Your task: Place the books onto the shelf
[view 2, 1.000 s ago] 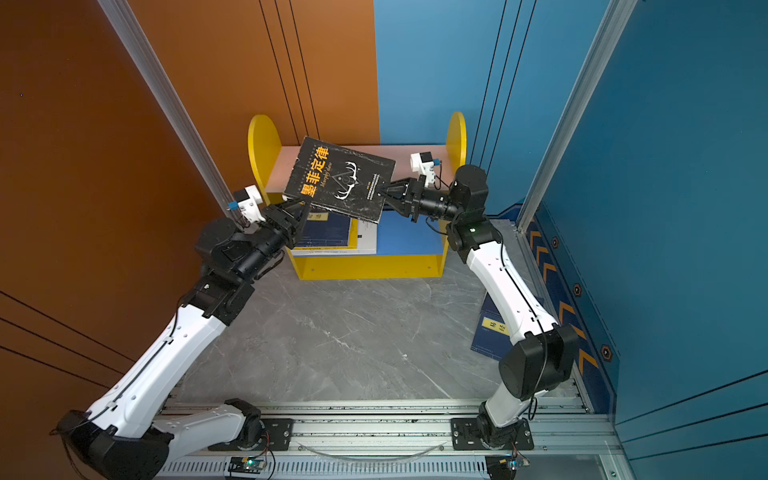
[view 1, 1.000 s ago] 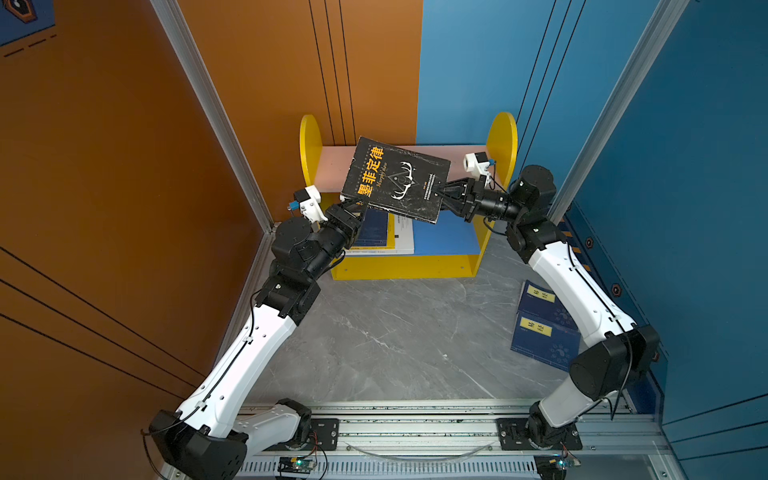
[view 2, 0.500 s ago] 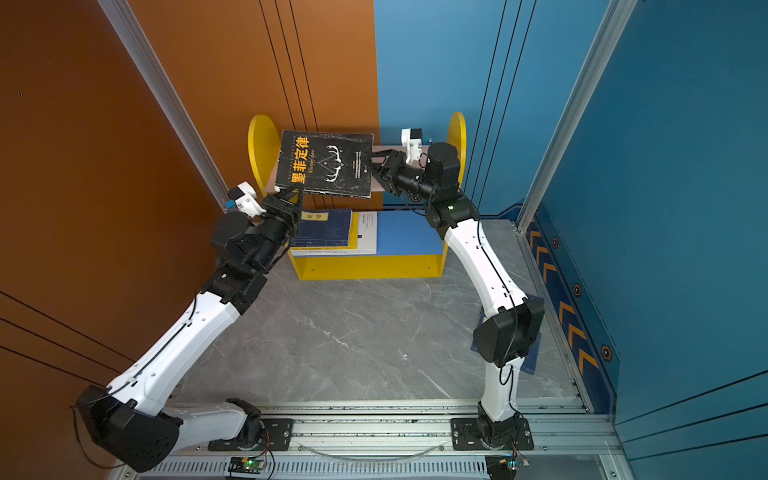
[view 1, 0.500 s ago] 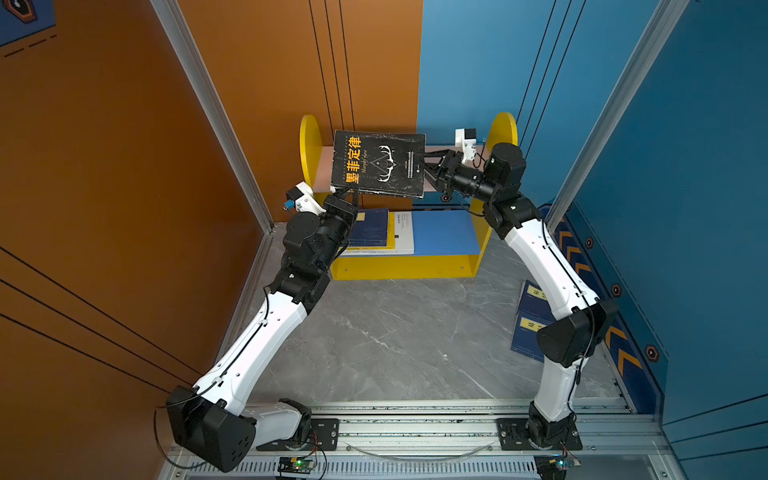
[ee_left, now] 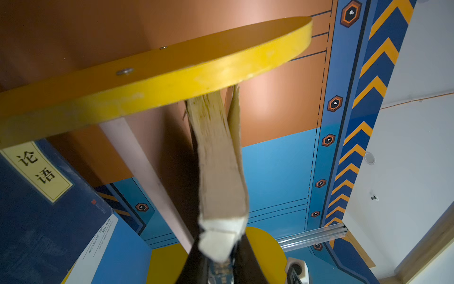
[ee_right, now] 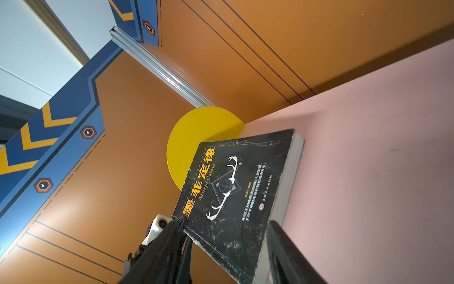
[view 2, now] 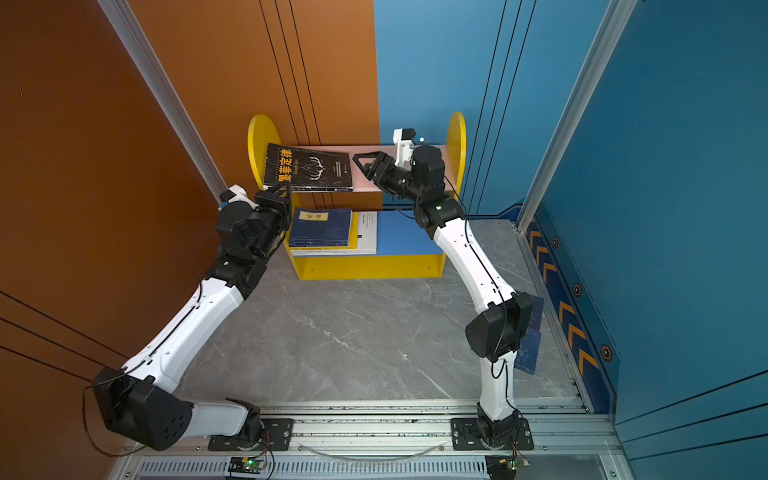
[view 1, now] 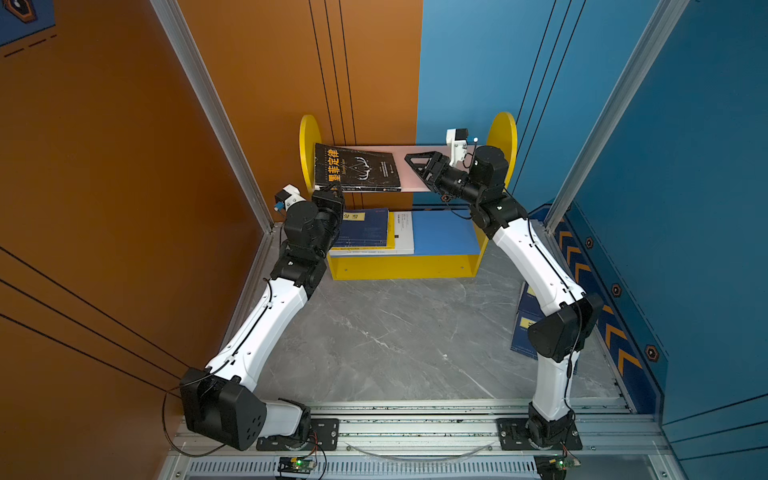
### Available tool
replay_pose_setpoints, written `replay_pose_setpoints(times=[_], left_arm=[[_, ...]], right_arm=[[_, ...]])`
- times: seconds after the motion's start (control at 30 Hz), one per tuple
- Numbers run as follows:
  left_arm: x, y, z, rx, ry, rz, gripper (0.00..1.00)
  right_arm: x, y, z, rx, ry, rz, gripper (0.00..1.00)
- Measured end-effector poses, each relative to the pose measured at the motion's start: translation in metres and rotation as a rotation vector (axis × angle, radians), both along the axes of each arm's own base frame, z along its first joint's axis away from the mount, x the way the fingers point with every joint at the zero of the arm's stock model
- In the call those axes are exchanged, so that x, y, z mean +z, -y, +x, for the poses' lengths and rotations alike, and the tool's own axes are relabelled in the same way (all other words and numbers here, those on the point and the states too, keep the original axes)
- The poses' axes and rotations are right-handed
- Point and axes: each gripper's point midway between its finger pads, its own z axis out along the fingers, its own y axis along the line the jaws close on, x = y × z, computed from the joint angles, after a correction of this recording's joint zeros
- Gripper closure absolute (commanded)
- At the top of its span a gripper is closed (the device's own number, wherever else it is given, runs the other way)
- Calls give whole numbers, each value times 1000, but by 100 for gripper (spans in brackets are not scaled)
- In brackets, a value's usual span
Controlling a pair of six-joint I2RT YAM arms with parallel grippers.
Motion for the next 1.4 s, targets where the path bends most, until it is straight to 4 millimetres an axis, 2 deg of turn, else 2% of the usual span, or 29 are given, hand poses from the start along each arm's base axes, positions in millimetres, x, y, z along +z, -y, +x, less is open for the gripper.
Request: replay_pose_setpoints(times=[0.17,0.33,0.43,0.5,0.6,0.73,0.9,1.2,1.3,1.4], left_arm=[[4,0,5,-7,-22,9,94],[0,0,11,-14,-38,-1,90],[-1,-4,10,-9,-45,-1,75],[-4,-10,10,4,-60,15,55],[-10,-30,11,31,-84,21,34],[-14,-50,9,56,-110,35,16],[-14,-53,-8,30,-138,107,9],[3,-89,-61,48,-115,363,9],[1,-88,-67,27,-114,468,9],[-10,-84,-62,-9,-129,560,9]], right_arm=[[-11,-9,-1,35,8,-32,38],[-19,-24,-11,62,15,-70,38],[-22,-33,-16,71,12,-84,38],[-23,-36,-17,67,15,-90,38],[-29,-42,-19,56,-3,-103,38],[-31,-46,-18,23,-1,-117,38],[-31,-49,-18,-37,43,-163,35],[-36,-51,-23,-169,177,-343,34],[-41,-50,-29,-225,230,-439,35],[-51,-48,-33,-281,271,-537,37]])
